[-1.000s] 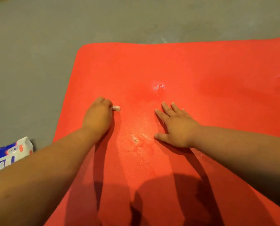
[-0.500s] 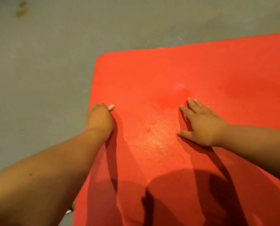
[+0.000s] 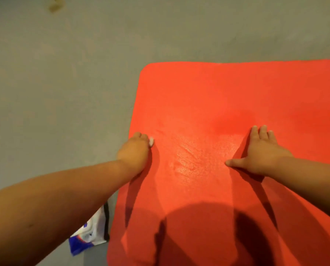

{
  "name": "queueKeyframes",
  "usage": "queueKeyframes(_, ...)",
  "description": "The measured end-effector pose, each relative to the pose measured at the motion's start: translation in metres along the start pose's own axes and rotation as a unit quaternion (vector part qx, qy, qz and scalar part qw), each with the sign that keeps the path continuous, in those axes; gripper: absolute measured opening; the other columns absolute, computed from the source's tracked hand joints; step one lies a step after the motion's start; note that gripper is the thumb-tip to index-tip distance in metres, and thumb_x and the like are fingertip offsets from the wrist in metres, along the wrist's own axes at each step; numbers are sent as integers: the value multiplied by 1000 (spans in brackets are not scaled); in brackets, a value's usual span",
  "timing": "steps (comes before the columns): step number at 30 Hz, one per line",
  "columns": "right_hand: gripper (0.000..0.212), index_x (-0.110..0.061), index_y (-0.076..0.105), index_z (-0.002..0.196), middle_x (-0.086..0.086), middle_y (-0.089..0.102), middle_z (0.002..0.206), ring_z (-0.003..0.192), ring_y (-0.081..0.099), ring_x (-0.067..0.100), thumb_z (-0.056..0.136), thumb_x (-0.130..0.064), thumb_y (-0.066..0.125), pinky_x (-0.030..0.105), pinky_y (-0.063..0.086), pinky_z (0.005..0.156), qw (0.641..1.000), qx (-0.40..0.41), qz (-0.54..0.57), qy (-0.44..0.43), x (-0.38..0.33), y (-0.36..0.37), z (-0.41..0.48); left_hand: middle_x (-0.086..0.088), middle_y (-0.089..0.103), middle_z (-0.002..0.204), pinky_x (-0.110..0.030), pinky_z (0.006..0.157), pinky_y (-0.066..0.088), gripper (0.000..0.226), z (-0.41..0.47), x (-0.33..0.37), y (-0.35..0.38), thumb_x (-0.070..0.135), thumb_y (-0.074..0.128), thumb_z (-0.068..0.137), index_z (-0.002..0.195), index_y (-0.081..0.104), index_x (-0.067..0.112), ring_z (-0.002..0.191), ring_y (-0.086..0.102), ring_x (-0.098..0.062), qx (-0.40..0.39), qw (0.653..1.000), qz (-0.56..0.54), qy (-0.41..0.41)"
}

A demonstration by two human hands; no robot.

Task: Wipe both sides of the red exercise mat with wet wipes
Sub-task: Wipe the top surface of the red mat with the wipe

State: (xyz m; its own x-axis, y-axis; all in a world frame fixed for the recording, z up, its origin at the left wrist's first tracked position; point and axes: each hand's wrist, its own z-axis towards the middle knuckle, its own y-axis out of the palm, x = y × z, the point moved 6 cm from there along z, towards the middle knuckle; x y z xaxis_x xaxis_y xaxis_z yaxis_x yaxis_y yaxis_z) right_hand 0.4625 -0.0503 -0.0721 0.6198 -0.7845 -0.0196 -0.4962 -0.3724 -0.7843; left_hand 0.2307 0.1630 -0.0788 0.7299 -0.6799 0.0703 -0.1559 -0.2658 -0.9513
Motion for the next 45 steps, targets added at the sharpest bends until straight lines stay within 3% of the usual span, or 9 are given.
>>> queueKeyframes(4,136,-11,-12,149,11,-15,157,146,-8,28,57,-83,59,51,21,114,999,39,24,-7,5,5,0,-2,53,83,-33,54,46,18,-66,38,22,26,41,90,88,57,18,68,60,-24,-10,970,-56,237)
queueKeyframes(10,130,-16,-6,151,12,-13,158,146,-11,28,60,-76,65,47,6,118,991,85,40,-98,-15,10,0,-17,53,109,-46,78,41,17,40,-25,-4,15,53,94,106,57,4,97,56,-39,92,994,-42,-34)
queueKeyframes(17,118,-29,-9,150,1,-24,156,143,-22,22,66,-77,58,49,-2,117,961,46,-8,-272,-79,21,-11,-3,55,88,-37,64,54,29,-80,-26,22,34,39,91,99,60,15,74,60,-25,33,983,-29,180)
queueKeyframes(25,119,-29,-10,150,-1,-27,155,141,-27,17,66,-76,59,50,-9,115,961,42,-7,-272,-89,23,-1,-15,53,106,-40,72,35,12,46,-29,-12,11,52,94,102,59,6,93,54,-37,109,993,-48,-12)
queueKeyframes(31,125,-30,-16,149,2,-34,152,141,-27,17,62,-78,61,43,-5,117,959,66,49,-272,-88,7,4,-3,55,83,-33,60,45,12,-53,-31,9,29,45,93,96,51,20,69,56,-23,56,970,-22,236)
queueKeyframes(38,133,-27,-23,146,6,-35,151,140,-28,19,60,-72,68,44,-7,116,966,28,29,-257,-93,11,12,-18,52,116,-43,81,36,18,114,-35,-34,9,52,93,110,57,3,103,53,-38,126,988,-69,-65)
queueKeyframes(40,136,-26,-24,146,6,-35,151,140,-29,19,59,-71,70,44,-6,116,967,25,37,-251,-93,10,13,-19,53,115,-41,81,36,16,121,-26,-36,9,49,95,107,56,2,102,54,-38,133,985,-73,-81)
queueKeyframes(43,138,-22,-22,147,7,-34,151,140,-28,19,57,-71,71,44,-5,117,970,11,37,-241,-95,6,13,-13,55,94,-36,72,34,8,54,5,-12,14,53,95,92,58,9,85,56,-35,120,985,-53,114)
queueKeyframes(45,139,-21,-24,146,7,-34,151,140,-28,19,58,-71,71,44,-4,118,972,3,29,-235,-96,5,13,-8,54,87,-37,68,44,10,-13,29,8,20,52,95,89,56,13,76,56,-28,11,952,-61,300)
